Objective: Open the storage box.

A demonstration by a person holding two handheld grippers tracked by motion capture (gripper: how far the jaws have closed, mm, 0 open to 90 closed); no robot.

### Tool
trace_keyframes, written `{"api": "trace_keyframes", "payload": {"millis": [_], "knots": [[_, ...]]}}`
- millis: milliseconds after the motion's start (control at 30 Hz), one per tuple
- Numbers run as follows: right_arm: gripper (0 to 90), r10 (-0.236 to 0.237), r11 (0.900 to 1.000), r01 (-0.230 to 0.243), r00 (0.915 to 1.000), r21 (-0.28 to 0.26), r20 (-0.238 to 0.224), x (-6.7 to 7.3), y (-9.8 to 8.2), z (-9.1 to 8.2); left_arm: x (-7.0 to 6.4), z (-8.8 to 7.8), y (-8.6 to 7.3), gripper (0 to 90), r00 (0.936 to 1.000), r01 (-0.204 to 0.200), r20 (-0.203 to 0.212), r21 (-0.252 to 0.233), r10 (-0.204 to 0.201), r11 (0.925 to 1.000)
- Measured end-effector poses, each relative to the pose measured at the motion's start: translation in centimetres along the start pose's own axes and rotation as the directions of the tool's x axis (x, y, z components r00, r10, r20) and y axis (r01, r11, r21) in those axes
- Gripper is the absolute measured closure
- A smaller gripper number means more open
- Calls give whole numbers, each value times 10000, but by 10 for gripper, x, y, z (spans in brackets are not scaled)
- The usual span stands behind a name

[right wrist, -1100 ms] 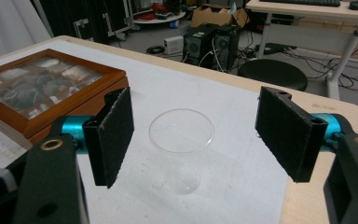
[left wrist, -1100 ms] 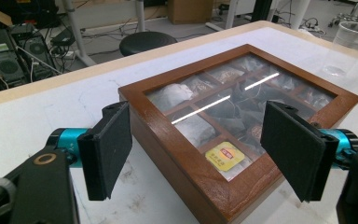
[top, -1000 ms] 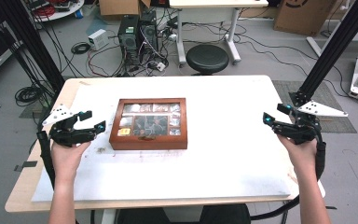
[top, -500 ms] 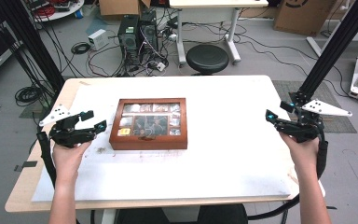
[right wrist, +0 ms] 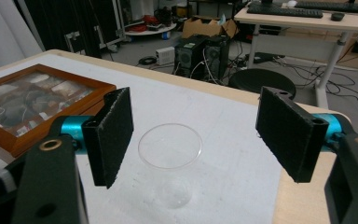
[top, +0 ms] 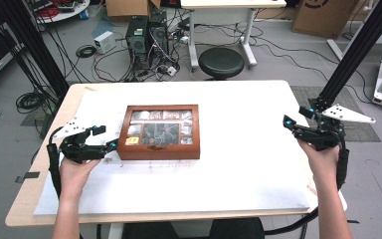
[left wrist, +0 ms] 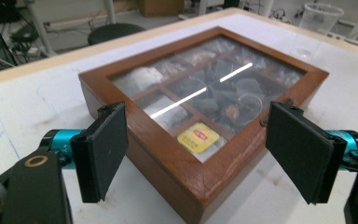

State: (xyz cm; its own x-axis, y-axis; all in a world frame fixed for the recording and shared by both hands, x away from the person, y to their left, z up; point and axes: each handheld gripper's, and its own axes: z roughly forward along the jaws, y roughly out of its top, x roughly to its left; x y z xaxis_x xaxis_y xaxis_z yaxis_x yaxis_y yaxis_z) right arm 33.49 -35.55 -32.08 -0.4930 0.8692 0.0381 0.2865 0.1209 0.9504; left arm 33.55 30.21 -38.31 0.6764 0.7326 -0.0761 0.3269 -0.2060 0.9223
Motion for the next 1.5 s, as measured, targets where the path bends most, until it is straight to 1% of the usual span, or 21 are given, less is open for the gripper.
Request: {"api": "trace_keyframes", "payload": {"millis": [33, 67, 167, 300, 400, 433, 533, 600, 633, 667, 800, 867, 1000, 1033, 1167, 1200, 1333, 1467, 1500], "knots": [[279, 0, 10000, 0, 10000, 0, 0, 0, 0, 0, 0, 0, 0, 216, 10000, 0, 0, 0, 0, 10000], [279, -62, 10000, 62, 10000, -8, 6, 1, 1, 2, 0, 0, -3, 216, 10000, 80, 8, 50, -80, 10000], [279, -28, 10000, 28, 10000, 17, -3, 2, 1, 3, 1, 1, -10, 216, 9998, 201, -6, 220, -201, 9996], [279, -78, 10000, 78, 10000, -44, 3, 3, 2, 4, 3, 2, -15, 219, 9998, 222, 2, 312, -222, 9993], [279, -115, 9999, 115, 9999, -60, -2, 4, 3, 2, 4, 4, -19, 227, 9994, 348, 63, 418, -351, 9985], [279, -103, 9999, 103, 9999, -105, -9, 4, 3, 2, 4, 5, -21, 226, 9992, 369, 137, 554, -377, 9978], [279, -67, 9999, 66, 10000, -153, -23, 3, 4, 0, 4, 7, -24, 229, 9994, 324, 100, 658, -331, 9973], [279, -64, 9998, 63, 10000, -189, -16, 3, 4, -1, 5, 7, -28, 229, 9987, 464, 158, 720, -477, 9963], [279, -58, 9998, 58, 10000, -203, -33, 3, 4, -1, 5, 7, -28, 229, 9987, 464, 158, 720, -477, 9963], [279, -59, 9998, 58, 10000, -202, -36, 3, 4, -1, 5, 8, -29, 229, 9987, 467, 156, 884, -483, 9950], [279, -66, 9997, 65, 10000, -226, -58, 2, 5, -1, 4, 10, -31, 229, 9991, 345, 200, 1064, -368, 9937], [279, -76, 9998, 75, 10000, -209, -56, 2, 5, -1, 5, 12, -32, 229, 9990, 358, 224, 1148, -387, 9927], [280, -65, 9998, 64, 10000, -190, -39, 2, 4, -1, 6, 12, -33, 229, 9989, 376, 223, 1233, -407, 9917], [279, -41, 9997, 41, 10000, -232, -23, 2, 5, -3, 6, 13, -33, 229, 9986, 448, 227, 1267, -481, 9909], [280, -40, 9996, 41, 10000, -295, 16, 1, 6, -4, 5, 13, -33, 237, 9990, 375, 211, 1325, -406, 9905], [280, 17, 9996, -17, 10000, -296, 6, 1, 5, -4, 4, 14, -33, 243, 9991, 321, 218, 1362, -354, 9902], [280, -29, 9996, 29, 10000, -267, 8, 1, 5, -3, 4, 15, -33, 268, 9994, 263, 185, 1494, -294, 9884], [280, -46, 9997, 45, 10000, -251, -11, 3, 5, -3, 3, 18, -34, 314, 9997, 120, 209, 1834, -161, 9830], [280, -46, 9997, 45, 10000, -251, -11, 3, 5, -3, 3, 18, -34, 317, 9997, 120, 209, 1834, -161, 9830]]}}
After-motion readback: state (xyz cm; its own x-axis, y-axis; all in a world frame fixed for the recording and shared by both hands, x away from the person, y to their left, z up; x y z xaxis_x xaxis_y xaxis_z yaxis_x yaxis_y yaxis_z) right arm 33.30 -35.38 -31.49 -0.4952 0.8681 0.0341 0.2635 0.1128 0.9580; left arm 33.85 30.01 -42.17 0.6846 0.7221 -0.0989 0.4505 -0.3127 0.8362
